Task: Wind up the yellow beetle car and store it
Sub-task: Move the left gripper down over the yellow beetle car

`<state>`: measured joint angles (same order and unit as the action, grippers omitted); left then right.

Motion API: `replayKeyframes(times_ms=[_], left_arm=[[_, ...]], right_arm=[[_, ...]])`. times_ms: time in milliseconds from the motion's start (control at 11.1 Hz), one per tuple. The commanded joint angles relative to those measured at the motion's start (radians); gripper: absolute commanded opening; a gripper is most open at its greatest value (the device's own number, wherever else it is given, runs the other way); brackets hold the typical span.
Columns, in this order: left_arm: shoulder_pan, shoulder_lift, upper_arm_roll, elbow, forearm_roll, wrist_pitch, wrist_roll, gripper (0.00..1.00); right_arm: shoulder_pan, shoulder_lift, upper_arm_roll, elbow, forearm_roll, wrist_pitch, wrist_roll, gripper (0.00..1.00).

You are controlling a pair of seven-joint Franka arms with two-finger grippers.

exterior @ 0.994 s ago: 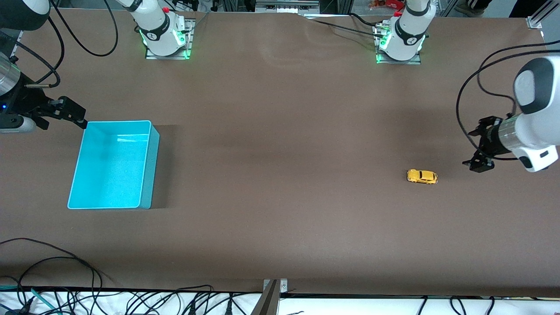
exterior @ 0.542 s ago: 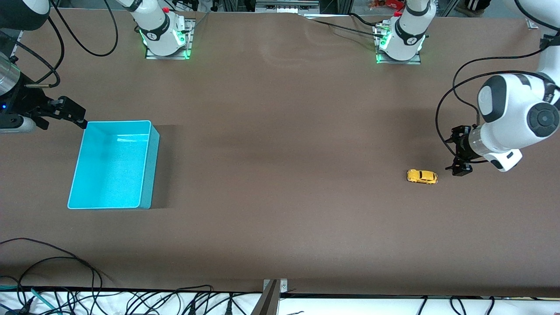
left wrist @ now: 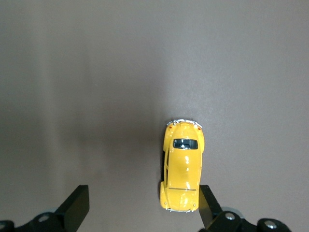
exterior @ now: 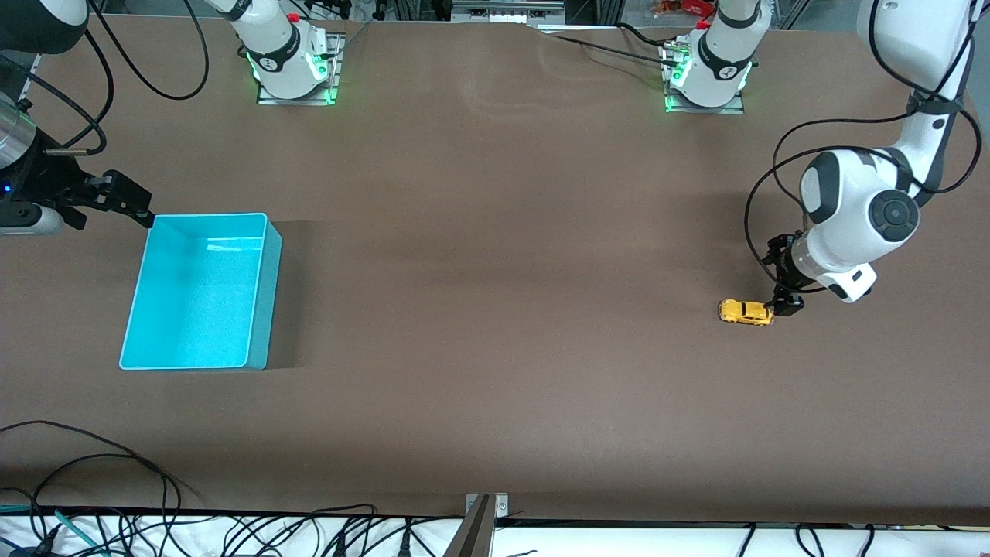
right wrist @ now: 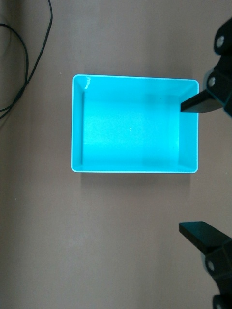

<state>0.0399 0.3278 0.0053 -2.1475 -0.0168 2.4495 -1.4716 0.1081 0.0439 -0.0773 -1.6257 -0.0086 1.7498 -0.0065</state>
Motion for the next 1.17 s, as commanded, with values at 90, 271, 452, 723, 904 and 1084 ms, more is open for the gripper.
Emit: replayKeyframes(times_ms=[90,271,452,723,904,1084], left_arm=[[-0.002,0.083,-0.011,0.014,-0.009,0.146,-0.035,1.0],[-0.002,0.106,-0.013,0.015,-0.009,0.205,-0.045,1.0],[-0.003,0.125,-0.013,0.02,-0.009,0.235,-0.059,1.0],[-0.015,0.158,-0.013,0.032,-0.006,0.236,-0.059,1.0],[-0.015,0.174,-0.013,0.041,-0.002,0.236,-0.059,0.99],[-0.015,0.174,-0.013,0.041,0.0,0.236,-0.055,0.32]], right_arm=[[0.001,0.01,0.001,0.026,-0.008,-0.015,-0.003,1.0],[0.001,0.01,0.001,0.026,-0.01,-0.015,-0.003,1.0],[0.001,0.01,0.001,0.026,-0.01,-0.015,-0.003,1.0],[0.001,0.01,0.001,0.026,-0.01,-0.015,-0.004,1.0],[0.001,0.01,0.001,0.026,-0.01,-0.015,-0.004,1.0],[0.001,0.01,0.001,0.026,-0.01,-0.015,-0.004,1.0]])
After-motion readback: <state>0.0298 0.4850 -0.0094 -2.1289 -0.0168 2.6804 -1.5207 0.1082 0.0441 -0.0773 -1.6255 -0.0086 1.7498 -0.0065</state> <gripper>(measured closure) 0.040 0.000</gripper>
